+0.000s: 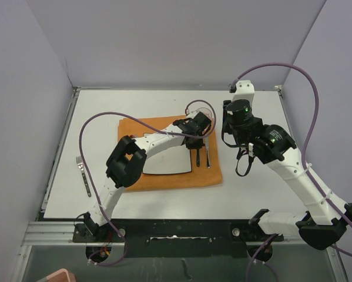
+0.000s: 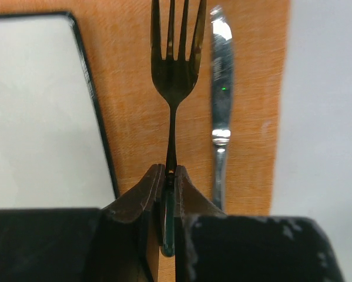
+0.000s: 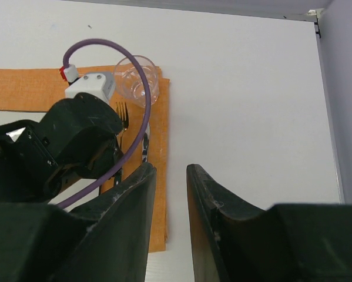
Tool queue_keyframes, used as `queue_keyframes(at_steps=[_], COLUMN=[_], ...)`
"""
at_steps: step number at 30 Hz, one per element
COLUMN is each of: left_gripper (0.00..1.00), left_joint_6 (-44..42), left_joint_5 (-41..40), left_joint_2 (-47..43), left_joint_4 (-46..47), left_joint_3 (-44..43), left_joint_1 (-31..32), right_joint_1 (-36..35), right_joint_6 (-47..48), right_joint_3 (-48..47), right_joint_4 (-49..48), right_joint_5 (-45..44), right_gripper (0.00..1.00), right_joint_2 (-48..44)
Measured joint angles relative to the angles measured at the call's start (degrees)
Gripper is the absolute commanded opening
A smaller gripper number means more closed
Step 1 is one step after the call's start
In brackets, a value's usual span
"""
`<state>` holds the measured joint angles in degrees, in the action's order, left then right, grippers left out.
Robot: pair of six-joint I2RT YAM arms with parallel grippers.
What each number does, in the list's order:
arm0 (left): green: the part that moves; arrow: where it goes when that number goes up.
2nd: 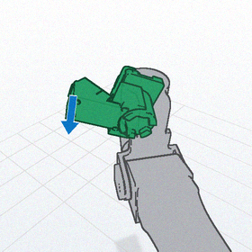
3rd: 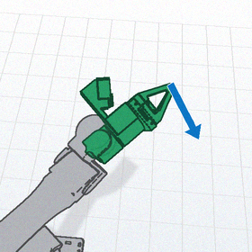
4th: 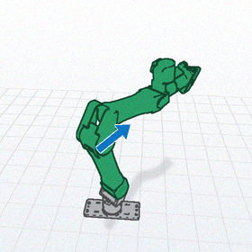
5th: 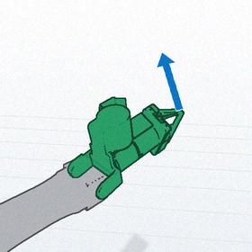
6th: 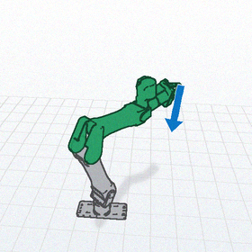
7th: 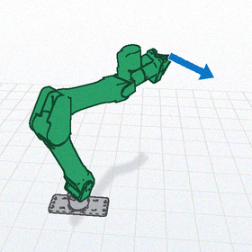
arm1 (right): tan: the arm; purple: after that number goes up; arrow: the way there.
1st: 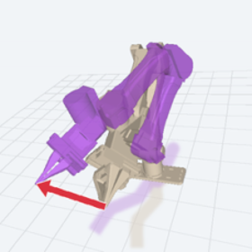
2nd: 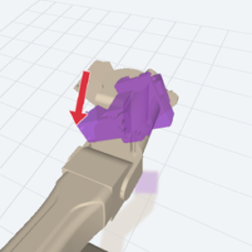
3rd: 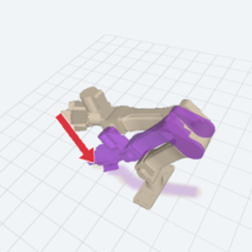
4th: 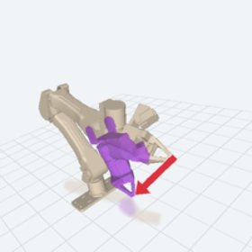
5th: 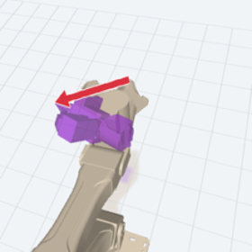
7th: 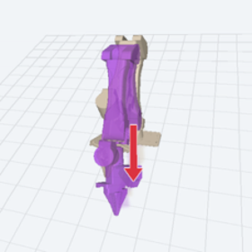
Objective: Set the dinner table for one person
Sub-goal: Place the fork on the napkin.
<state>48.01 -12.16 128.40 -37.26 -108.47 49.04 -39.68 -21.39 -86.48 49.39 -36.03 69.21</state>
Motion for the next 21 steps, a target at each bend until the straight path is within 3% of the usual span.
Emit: queue_keyframes(at_steps=[5,21], left_gripper=[0.00,0.00], left_joint_6=[2.47,2.93], left_joint_5=[-0.20,-0.85], left_joint_2=[-0.35,-1.09], left_joint_4=[1.33,1.75], left_joint_3=[7.37,8.20], left_joint_1=[0.07,0.37], right_joint_1=[0.02,0.28], right_joint_6=[0.00,-0.04], right_joint_3=[0.00,0.00], right_joint_4=[-0.02,-0.17], right_joint_5=[0.00,0.04], right_gripper=[0.29,0.29], right_joint_2=[0.00,1.36])
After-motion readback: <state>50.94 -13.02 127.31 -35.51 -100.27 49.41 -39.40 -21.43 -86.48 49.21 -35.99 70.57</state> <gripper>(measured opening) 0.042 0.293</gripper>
